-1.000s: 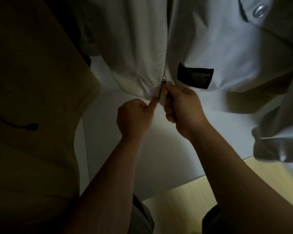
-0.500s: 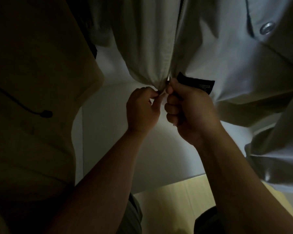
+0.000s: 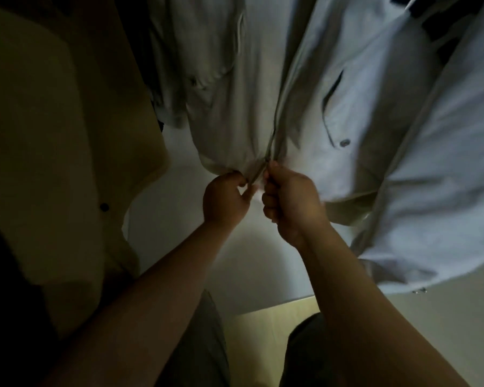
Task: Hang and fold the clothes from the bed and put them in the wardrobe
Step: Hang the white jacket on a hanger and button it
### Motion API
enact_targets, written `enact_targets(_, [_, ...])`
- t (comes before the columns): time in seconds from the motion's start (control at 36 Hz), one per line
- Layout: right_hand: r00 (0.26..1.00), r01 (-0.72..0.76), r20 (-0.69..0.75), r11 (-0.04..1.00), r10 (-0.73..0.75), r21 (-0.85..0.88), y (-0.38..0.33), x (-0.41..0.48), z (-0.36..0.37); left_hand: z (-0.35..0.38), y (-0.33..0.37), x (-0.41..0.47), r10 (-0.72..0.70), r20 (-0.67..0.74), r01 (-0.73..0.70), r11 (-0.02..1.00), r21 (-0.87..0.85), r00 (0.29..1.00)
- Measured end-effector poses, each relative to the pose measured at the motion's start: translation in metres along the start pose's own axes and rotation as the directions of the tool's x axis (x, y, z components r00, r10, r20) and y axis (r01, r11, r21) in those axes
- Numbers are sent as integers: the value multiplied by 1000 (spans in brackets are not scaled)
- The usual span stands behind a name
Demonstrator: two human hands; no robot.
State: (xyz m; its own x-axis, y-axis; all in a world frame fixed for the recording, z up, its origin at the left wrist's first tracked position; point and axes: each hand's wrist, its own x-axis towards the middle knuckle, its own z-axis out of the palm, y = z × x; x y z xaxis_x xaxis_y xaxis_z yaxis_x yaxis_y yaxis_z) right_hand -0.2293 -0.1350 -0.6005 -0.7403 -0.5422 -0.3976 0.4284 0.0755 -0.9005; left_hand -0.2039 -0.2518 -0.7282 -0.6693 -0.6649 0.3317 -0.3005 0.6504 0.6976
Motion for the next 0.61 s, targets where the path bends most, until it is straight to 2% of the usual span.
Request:
enact_targets(0.11, [1000,-19,5,998,20,-52,-9,-7,5,-28,28,1,110,-176,-120,992,-47,978])
enact_targets(0.17, [999,-45,12,998,45,-40,-14,-12,10,-37,38,2,118,-202,-129,991,-43,972])
enact_targets(0.25, [997,-75,-20,997,75,-12,-22,-19,18,-41,49,2,105,-156,-114,992,-45,982])
enact_targets(0.31, [997,-74,-35,997,75,31,-30,-24,21,-39,53,1,44,-109,-53,995,-81,993])
enact_targets(0.42, [1000,13,-9,998,-13,65,-59,-39,26,-42,53,7,-47,-34,44,994,-103,998])
enact_targets(0.56, [997,82,2,996,-82,44,-80,-50,28,-54,63,25,-46,136,45,999,11,990])
enact_targets(0.61, [997,76,-7,997,-76,31,-83,-53,29,-61,70,28,-4,117,6,1000,-18,993])
